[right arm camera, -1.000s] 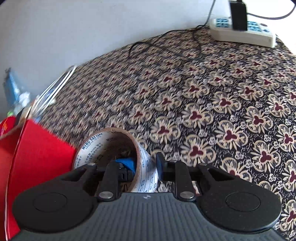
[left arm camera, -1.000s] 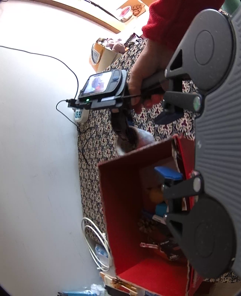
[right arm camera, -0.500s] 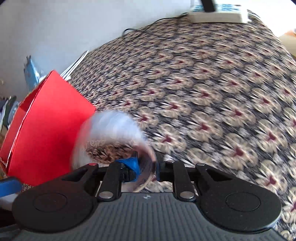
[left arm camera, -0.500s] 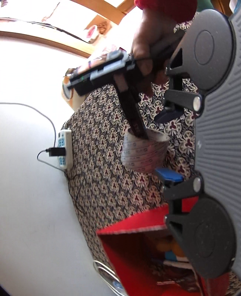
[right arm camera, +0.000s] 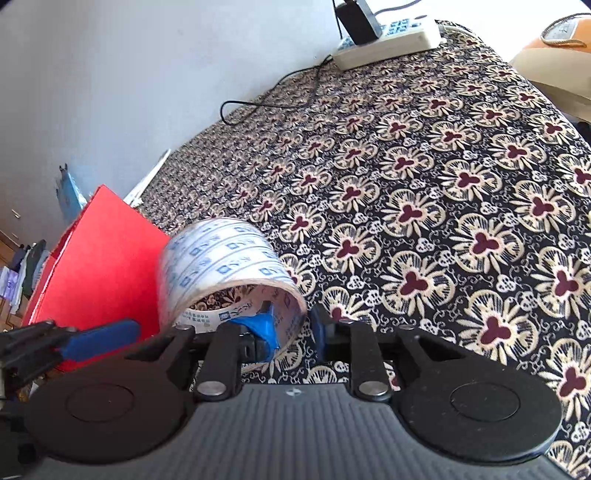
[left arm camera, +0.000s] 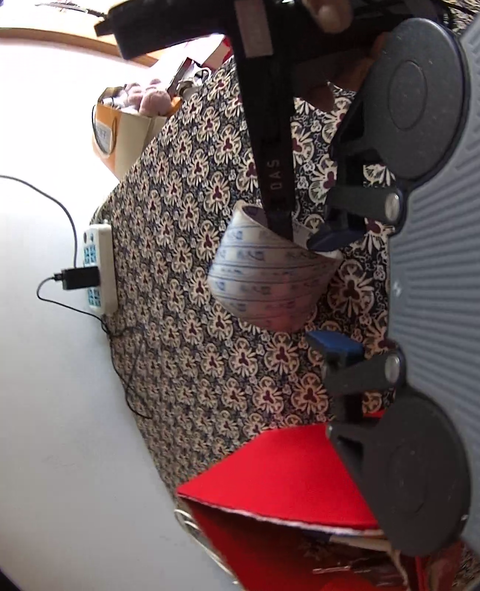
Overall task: Organize rigid objects
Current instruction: 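Grasp the white tape roll by its rim with the right tool, then carry the tape roll with the right tool into the red box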
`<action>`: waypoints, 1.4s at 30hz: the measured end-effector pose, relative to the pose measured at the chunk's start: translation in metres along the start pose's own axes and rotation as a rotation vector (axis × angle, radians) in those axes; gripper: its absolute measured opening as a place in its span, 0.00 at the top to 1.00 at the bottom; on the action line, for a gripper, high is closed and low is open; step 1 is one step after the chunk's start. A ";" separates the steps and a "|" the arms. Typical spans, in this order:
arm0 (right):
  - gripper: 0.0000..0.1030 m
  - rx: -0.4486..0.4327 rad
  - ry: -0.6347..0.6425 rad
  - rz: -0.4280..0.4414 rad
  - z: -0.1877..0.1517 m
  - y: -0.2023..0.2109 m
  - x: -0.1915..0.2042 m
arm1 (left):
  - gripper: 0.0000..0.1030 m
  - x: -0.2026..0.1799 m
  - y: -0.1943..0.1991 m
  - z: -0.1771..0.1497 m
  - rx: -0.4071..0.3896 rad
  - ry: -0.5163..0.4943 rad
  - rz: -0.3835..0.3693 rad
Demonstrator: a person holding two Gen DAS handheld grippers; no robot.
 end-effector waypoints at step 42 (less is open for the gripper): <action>1.00 -0.303 0.219 0.130 0.010 0.070 0.155 | 0.90 0.111 0.125 -0.030 -0.351 0.129 0.061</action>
Point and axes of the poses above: each gripper's, at about its wrist camera, not at the fingertips, and y roughly against the way its jaws point, x to its left, z to its top, the point moved 4 cm from there along -y, roughly the way its jaws point, and after that the axes turned 15 degrees about x, right-handed, at the moved point
